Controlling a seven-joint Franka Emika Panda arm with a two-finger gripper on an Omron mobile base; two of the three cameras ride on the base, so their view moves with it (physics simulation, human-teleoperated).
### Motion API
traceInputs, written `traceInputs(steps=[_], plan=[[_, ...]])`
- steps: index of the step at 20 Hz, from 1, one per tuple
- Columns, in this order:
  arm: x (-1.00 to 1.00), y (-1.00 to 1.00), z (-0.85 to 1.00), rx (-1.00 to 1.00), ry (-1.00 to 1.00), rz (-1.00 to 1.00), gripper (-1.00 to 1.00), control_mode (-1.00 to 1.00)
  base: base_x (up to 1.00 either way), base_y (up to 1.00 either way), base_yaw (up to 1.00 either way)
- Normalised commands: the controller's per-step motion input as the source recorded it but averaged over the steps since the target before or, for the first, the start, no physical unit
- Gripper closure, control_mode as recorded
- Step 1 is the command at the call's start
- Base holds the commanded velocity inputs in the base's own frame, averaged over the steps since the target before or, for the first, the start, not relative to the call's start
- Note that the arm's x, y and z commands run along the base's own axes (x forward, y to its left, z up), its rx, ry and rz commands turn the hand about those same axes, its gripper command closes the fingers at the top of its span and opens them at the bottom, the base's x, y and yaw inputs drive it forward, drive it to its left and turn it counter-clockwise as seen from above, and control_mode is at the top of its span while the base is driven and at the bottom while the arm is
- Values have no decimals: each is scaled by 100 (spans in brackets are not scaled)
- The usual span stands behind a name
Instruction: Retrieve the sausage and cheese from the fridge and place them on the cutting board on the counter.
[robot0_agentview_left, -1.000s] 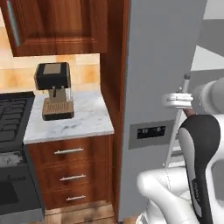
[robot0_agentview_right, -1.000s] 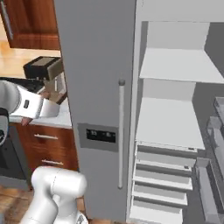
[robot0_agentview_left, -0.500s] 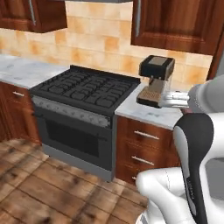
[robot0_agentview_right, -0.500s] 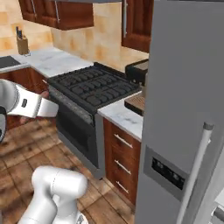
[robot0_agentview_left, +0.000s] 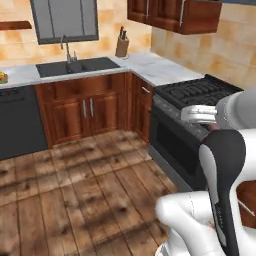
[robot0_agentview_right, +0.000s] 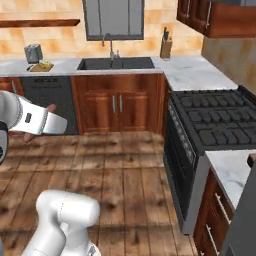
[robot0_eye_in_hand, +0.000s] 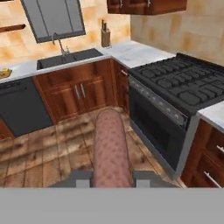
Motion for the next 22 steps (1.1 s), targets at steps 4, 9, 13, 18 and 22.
traceInputs(steps=[4, 9, 13, 18, 22], plan=[[0, 0, 0, 0, 0, 0, 100, 100, 81, 2, 80], [0, 0, 0, 0, 0, 0, 100, 100, 100, 0, 21], [0, 0, 0, 0, 0, 0, 100, 100, 100, 0, 24], [0, 0, 0, 0, 0, 0, 100, 100, 100, 2, 56], [0, 0, 0, 0, 0, 0, 100, 100, 100, 54, 45]])
